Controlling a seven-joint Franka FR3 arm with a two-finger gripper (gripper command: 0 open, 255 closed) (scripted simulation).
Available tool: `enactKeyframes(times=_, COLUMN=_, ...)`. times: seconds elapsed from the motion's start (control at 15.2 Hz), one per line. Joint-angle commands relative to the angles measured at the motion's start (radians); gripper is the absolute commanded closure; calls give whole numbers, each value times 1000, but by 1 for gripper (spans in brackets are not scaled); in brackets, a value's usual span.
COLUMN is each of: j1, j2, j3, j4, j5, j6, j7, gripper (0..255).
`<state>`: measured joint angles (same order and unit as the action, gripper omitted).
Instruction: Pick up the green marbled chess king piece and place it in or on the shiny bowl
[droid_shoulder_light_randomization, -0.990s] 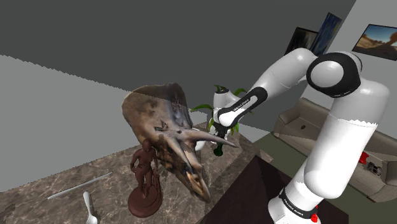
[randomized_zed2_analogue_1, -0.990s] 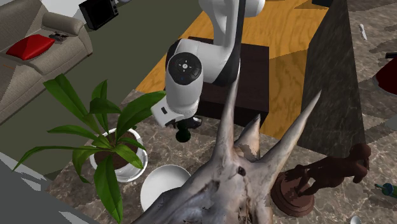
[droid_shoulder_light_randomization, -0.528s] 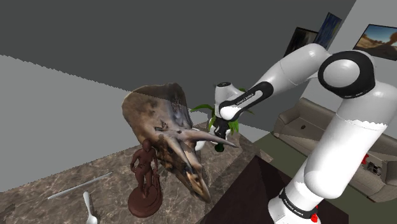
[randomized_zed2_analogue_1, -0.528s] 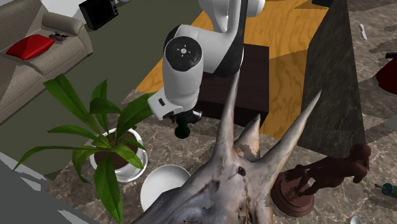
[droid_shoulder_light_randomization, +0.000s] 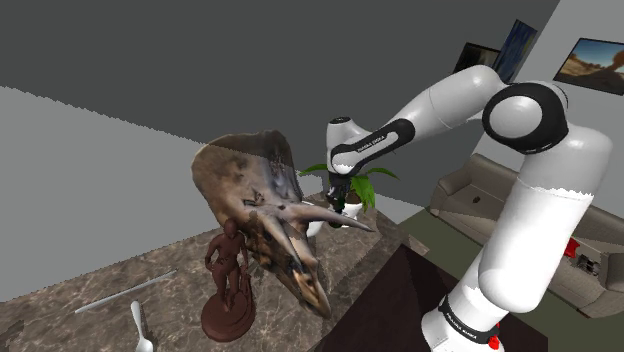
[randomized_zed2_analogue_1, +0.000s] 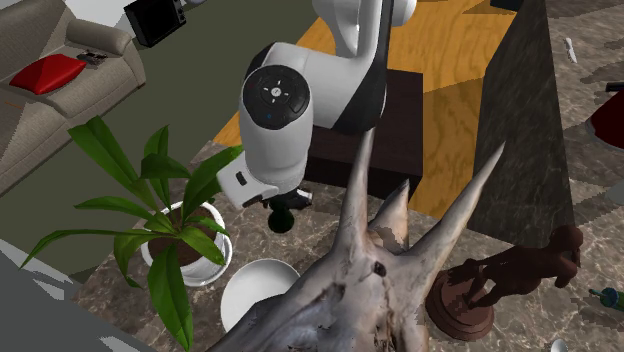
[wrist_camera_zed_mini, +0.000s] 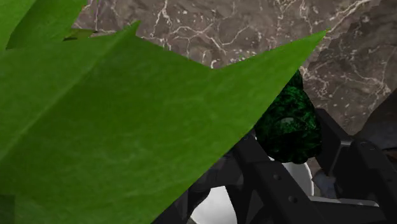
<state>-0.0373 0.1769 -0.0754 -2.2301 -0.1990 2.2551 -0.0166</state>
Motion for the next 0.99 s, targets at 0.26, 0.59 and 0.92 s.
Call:
enactKeyframes(times=0.26, j1=3, j2=188, j3=11, j4=310, j5=32, j6=-122, j7=-22, gripper=255)
enactKeyframes(times=0.59, j1=4, j2=366, j3=19, j4=614, j5=52, j6=-248, j7=-37, gripper=255)
enactKeyframes(times=0.92, j1=4, j2=446, j3=21, j4=696, j5=55, j6=-249, j7=-36, gripper=255)
